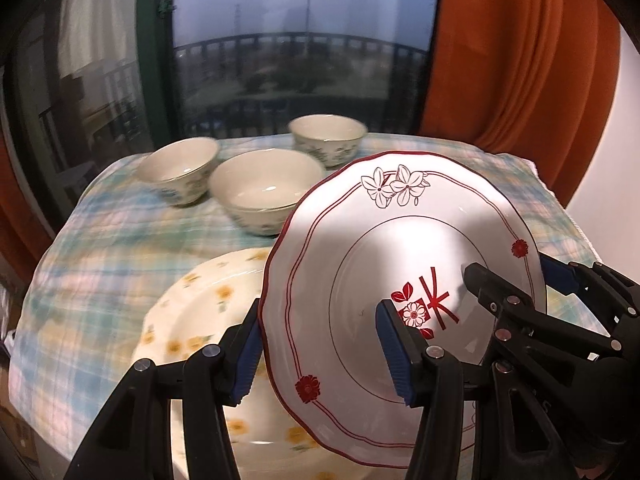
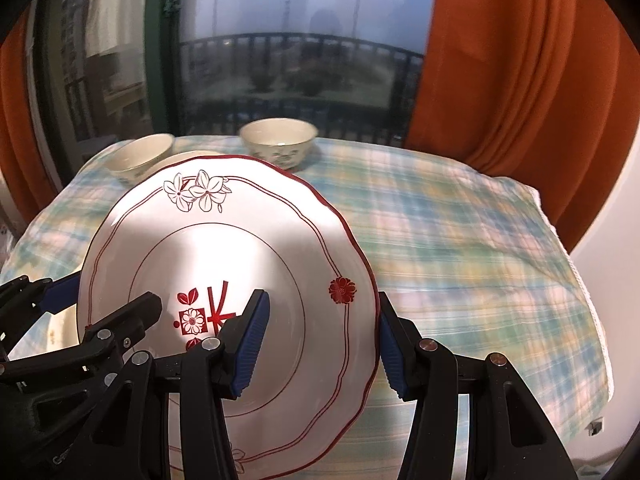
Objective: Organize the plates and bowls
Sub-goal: 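Lift the red-patterned plate with the right tool and carry it over the yellow-flowered stack, then lower the red-patterned plate onto the stack and open the right tool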
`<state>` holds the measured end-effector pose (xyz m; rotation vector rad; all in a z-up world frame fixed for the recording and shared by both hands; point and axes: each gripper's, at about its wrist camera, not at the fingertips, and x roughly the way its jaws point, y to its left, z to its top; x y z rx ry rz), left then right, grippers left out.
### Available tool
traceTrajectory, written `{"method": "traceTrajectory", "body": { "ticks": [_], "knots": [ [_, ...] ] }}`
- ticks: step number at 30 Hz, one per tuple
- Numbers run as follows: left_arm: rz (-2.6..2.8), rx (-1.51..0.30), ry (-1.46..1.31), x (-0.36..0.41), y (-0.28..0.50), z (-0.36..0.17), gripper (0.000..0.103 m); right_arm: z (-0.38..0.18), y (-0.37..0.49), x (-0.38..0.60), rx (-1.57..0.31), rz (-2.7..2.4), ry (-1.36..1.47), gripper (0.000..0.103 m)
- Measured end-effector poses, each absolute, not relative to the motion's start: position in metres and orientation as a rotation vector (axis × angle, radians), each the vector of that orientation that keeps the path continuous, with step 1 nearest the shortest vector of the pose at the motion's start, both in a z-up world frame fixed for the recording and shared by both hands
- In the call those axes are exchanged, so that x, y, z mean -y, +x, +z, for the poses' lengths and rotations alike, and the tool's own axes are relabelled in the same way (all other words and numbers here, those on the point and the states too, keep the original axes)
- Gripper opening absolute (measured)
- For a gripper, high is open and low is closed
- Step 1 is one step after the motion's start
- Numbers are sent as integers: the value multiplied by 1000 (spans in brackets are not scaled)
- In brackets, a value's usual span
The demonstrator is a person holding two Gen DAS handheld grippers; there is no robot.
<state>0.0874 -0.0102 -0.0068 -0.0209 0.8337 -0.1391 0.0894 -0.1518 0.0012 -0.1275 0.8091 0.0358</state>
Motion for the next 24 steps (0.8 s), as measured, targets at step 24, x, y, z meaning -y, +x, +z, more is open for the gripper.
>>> {"method": "traceTrajectory", "body": {
  "ticks": [24],
  "knots": [
    [-35,-893,-15,-56,99,-47,55,-44,122,71,-946,158,-153,56]
  ]
}}
